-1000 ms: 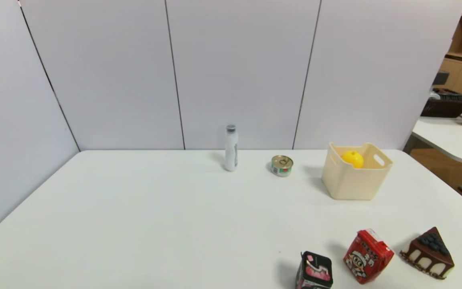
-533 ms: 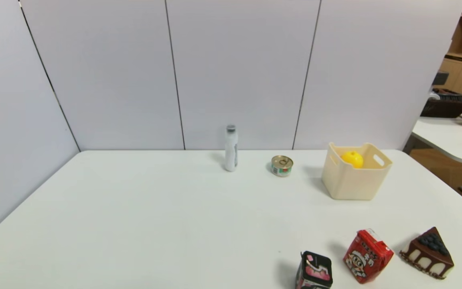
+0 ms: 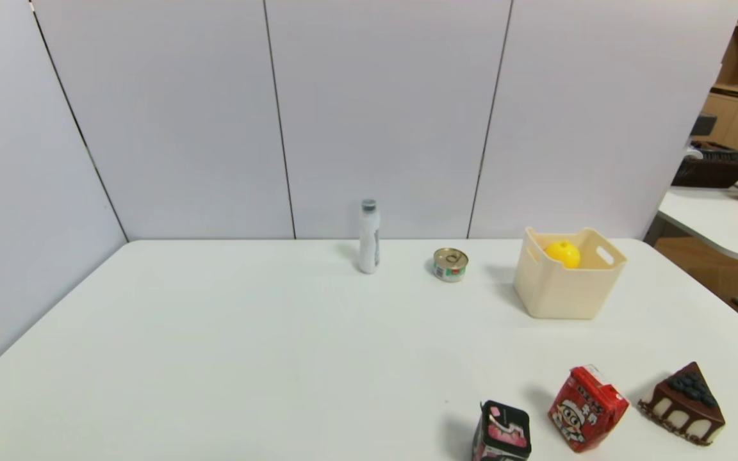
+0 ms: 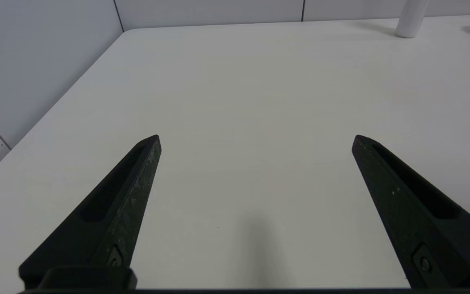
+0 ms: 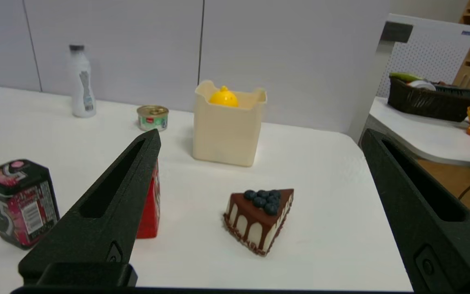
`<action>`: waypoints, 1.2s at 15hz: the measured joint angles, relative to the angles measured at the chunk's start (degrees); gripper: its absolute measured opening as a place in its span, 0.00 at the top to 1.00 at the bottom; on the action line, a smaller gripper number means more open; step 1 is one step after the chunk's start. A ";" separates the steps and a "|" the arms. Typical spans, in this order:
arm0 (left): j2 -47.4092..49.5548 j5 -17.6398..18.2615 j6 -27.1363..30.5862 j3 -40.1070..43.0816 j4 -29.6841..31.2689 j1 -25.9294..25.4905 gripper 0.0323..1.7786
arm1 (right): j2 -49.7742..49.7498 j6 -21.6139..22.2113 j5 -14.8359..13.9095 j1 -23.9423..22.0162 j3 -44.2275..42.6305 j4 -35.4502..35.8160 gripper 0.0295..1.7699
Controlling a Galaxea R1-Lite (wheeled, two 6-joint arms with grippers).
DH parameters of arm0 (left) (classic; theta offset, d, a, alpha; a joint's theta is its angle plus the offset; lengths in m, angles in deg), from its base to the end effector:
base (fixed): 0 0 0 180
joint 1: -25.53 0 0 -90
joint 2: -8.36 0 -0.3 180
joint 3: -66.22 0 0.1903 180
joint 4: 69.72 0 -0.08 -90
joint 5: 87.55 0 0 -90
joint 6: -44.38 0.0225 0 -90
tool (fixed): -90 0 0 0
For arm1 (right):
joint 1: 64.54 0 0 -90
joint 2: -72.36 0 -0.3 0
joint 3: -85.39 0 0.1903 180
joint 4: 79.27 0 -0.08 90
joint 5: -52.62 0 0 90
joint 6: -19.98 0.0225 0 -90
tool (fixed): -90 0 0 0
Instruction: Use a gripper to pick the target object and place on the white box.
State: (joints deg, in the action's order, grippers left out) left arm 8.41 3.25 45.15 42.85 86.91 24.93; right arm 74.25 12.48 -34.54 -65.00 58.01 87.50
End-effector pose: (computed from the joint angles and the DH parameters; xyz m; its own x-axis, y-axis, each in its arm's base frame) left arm -0.0229 -0.0006 0.0755 1.0000 -0.0035 0.0009 0.0035 0.9999 0.0135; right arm -0.0279 0.0013 0.1136 0.9764 0.0417 0.2121 -0.0123 0.9904 -0.1380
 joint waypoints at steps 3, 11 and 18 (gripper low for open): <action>0.00 -0.02 0.02 0.00 0.00 0.00 0.05 | -1.54 0.12 0.43 0.02 3.50 -0.23 0.04; 0.02 0.00 0.02 0.00 0.00 0.02 0.05 | -1.99 3.91 -1.24 0.02 3.96 -10.09 0.04; 0.00 -0.02 0.02 0.00 0.00 0.02 0.05 | -1.99 7.34 -2.54 0.02 4.01 -9.87 0.04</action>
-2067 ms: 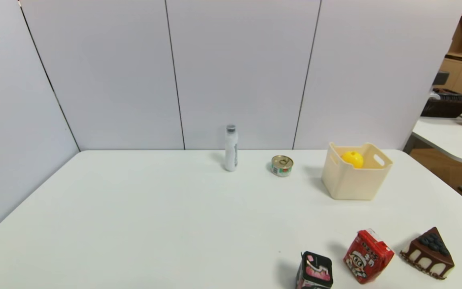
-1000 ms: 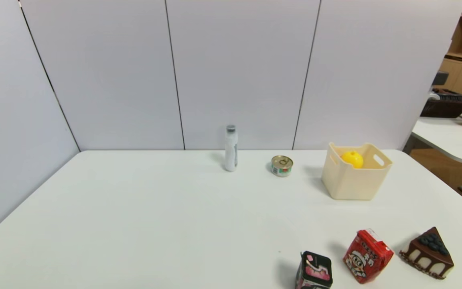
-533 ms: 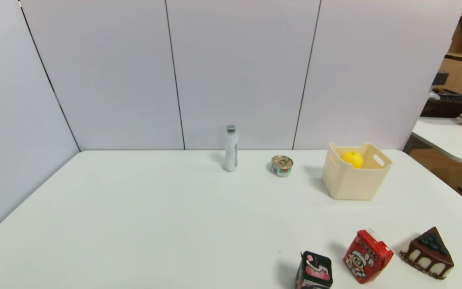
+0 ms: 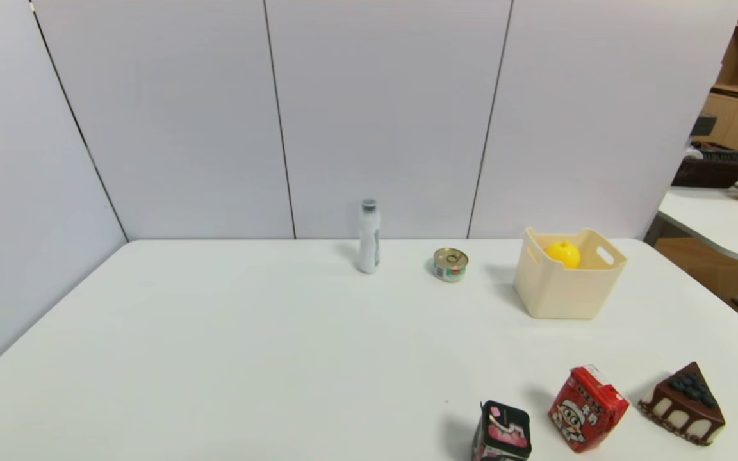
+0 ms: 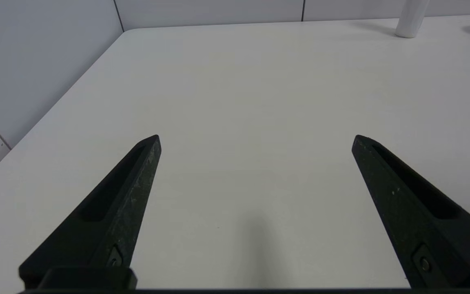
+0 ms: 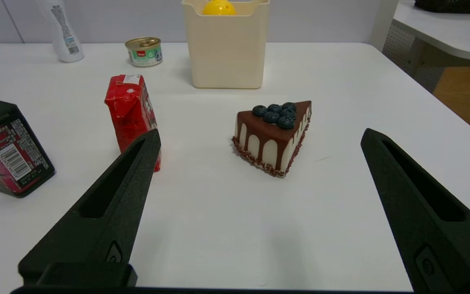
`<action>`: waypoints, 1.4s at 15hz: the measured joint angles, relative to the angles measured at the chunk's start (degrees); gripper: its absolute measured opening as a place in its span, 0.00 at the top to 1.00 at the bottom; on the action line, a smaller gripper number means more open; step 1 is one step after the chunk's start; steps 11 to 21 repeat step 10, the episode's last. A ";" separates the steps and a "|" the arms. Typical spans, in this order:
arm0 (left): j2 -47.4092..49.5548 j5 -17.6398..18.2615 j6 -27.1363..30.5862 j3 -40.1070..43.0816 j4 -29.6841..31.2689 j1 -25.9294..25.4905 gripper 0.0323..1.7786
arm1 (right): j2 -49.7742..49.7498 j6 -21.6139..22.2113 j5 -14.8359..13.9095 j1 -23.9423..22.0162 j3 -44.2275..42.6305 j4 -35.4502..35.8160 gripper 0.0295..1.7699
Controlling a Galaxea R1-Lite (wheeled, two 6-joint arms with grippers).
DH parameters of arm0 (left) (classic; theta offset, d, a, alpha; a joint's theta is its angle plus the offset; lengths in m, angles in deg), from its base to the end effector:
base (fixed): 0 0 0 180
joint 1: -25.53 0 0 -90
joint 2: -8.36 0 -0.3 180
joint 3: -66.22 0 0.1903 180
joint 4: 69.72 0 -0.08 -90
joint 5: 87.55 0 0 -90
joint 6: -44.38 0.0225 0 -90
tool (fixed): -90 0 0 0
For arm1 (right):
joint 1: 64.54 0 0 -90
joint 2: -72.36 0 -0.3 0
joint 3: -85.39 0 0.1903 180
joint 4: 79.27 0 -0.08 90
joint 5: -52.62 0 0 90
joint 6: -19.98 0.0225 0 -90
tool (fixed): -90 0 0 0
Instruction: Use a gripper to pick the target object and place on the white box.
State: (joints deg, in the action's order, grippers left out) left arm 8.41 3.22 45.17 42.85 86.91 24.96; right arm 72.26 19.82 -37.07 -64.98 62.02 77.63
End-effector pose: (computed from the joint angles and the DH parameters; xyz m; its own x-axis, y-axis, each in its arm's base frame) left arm -0.0229 -0.0005 0.0755 1.0000 -0.0035 0.0009 0.0035 0.9999 0.0138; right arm -0.0229 0.0003 0.0759 1.0000 -0.0023 0.0065 0.0023 1.0000 -0.0028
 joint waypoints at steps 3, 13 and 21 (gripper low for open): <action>0.00 0.02 0.02 0.00 0.00 -0.02 0.05 | 0.02 0.16 -0.06 0.00 0.00 -0.09 0.04; 0.00 0.00 0.00 0.00 0.00 -0.02 0.05 | 0.02 1.91 -0.99 0.00 0.00 0.02 0.04; 0.00 0.00 0.00 0.00 0.00 -0.02 0.05 | 0.02 1.91 -0.99 0.00 0.00 0.02 0.04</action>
